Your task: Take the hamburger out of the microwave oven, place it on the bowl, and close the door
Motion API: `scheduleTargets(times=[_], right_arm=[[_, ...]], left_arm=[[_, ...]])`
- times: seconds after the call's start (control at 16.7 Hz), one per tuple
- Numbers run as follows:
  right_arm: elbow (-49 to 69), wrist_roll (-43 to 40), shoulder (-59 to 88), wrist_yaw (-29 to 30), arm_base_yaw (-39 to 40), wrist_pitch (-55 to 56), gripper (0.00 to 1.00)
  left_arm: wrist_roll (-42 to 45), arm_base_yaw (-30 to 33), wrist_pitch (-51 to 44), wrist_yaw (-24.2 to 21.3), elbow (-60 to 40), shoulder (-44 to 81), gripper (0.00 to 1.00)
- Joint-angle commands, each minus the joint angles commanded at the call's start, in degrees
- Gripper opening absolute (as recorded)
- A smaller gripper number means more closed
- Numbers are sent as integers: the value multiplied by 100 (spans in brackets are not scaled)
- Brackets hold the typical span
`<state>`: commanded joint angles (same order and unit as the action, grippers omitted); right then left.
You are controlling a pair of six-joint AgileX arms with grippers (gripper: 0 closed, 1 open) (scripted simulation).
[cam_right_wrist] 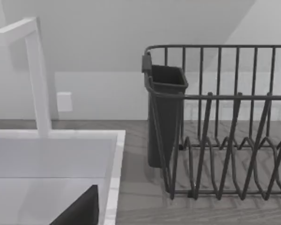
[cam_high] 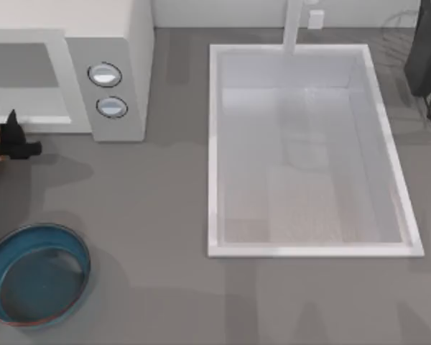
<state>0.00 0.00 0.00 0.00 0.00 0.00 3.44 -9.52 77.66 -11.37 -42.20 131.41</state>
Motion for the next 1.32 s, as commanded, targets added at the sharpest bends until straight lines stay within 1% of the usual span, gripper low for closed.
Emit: scheduleTargets(times=[0.42, 0.6, 1.02, 1.14, 1.32], right_arm=[[0, 0, 0, 0, 0, 0, 100], [0, 0, 0, 0, 0, 0, 100], [0, 0, 0, 0, 0, 0, 100], [0, 0, 0, 0, 0, 0, 100], [0, 0, 0, 0, 0, 0, 100]], left_arm=[[9, 29, -53, 4, 20, -98, 0], [12, 28, -545, 11, 19, -589, 0], [21, 23, -2159, 29, 2, -2165, 0], [22, 21, -2362, 31, -6, -2365, 0], [22, 21, -2375, 31, -6, -2379, 0]])
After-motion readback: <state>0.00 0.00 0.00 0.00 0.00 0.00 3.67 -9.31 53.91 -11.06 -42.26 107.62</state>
